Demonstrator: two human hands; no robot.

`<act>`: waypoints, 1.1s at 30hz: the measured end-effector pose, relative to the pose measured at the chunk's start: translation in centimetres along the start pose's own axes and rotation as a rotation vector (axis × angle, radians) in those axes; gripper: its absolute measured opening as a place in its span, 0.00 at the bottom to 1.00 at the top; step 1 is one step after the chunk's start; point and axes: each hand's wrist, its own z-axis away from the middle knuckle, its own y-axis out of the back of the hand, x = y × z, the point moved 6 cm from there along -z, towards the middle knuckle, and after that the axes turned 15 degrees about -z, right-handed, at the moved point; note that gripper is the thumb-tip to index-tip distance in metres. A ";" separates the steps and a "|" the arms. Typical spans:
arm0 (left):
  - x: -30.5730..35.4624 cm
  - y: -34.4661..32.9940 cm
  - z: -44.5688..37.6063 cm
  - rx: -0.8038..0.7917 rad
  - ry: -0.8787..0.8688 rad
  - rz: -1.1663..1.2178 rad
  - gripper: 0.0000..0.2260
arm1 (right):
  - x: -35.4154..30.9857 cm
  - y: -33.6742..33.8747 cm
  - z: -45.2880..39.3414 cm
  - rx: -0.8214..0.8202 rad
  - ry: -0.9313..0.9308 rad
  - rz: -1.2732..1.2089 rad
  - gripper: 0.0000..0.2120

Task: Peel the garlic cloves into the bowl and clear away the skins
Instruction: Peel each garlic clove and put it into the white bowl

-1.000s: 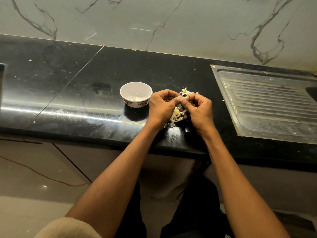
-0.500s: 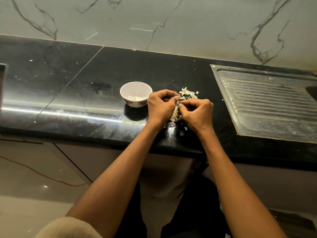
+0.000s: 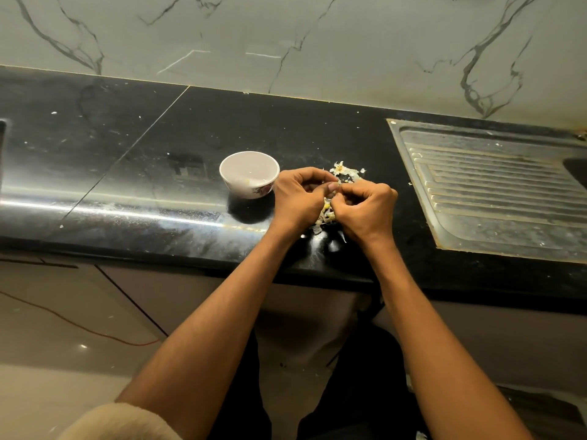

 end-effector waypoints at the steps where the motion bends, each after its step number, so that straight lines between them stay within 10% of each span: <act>1: 0.1 0.0 0.0 -0.003 -0.011 -0.001 0.04 | 0.2 0.0 0.0 0.004 -0.015 -0.011 0.08; 11: -0.1 -0.5 -0.2 -0.059 -0.067 -0.009 0.06 | 1.1 0.3 -0.1 0.002 -0.217 -0.214 0.05; 21: -0.8 -0.6 -0.4 -0.067 0.045 -0.052 0.07 | -0.4 -0.3 0.2 -0.055 0.072 0.081 0.09; 33: -0.5 -0.6 -0.7 -0.093 -0.016 0.083 0.04 | 1.2 0.6 0.0 0.049 -0.314 -0.352 0.07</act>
